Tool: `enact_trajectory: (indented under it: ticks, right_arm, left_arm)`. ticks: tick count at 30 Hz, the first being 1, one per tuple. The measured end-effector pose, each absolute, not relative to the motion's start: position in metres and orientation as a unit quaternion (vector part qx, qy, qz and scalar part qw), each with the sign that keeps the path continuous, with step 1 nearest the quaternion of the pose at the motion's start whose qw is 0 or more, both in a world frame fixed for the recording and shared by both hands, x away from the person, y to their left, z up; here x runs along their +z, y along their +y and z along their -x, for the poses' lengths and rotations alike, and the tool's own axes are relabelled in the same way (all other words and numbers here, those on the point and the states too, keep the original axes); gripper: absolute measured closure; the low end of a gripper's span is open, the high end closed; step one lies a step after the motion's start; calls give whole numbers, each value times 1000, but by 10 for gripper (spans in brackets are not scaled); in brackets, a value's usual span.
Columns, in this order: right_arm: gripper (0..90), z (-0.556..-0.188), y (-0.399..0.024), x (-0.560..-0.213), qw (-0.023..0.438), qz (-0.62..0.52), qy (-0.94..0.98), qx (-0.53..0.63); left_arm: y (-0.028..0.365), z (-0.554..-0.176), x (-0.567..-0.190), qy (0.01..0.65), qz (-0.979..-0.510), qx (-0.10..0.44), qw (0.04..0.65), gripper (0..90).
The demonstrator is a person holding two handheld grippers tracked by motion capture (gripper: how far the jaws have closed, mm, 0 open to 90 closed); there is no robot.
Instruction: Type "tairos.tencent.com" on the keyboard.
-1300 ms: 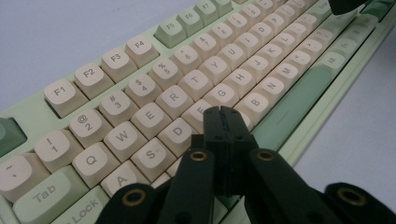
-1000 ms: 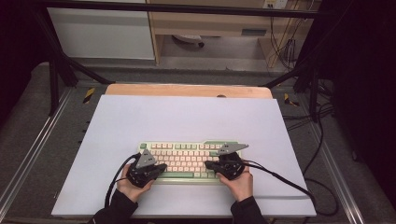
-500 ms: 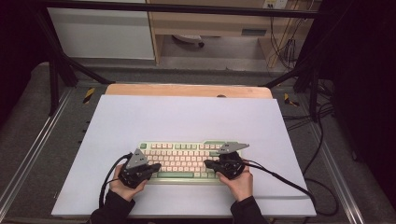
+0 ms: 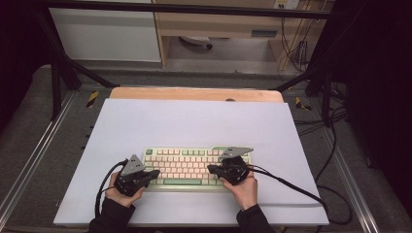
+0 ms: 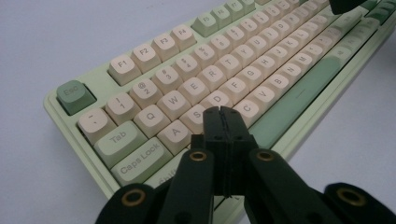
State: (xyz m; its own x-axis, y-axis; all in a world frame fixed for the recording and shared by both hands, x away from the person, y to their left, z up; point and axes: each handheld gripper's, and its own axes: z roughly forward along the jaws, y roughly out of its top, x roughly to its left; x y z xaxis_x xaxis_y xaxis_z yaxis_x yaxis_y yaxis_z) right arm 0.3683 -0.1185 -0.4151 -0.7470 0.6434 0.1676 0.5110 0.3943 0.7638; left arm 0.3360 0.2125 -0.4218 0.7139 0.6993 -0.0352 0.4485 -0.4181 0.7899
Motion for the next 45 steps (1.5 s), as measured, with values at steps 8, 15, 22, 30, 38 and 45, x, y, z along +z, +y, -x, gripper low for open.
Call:
enact_trajectory:
  ticks: [8, 15, 22, 30, 38, 45]
  right_arm:
    - [900, -374, -110, -416, 82, -355, 828, 426]
    - [900, -380, -95, -419, 86, -353, 831, 420]
    - [900, -386, -86, -420, 89, -358, 832, 415]
    - [900, -391, -85, -424, 89, -364, 831, 411]
    - [900, -393, -84, -427, 87, -367, 832, 406]
    - [900, -393, -83, -429, 90, -368, 836, 397]
  left_arm:
    - [217, -337, -421, 349, -826, 150, 416, 899]
    - [223, -337, -420, 356, -821, 151, 421, 899]
    - [224, -338, -420, 357, -820, 150, 421, 900]
    - [222, -339, -421, 357, -821, 148, 420, 899]
    - [223, -339, -421, 357, -820, 149, 421, 899]
    - [223, -339, -421, 355, -821, 149, 421, 899]
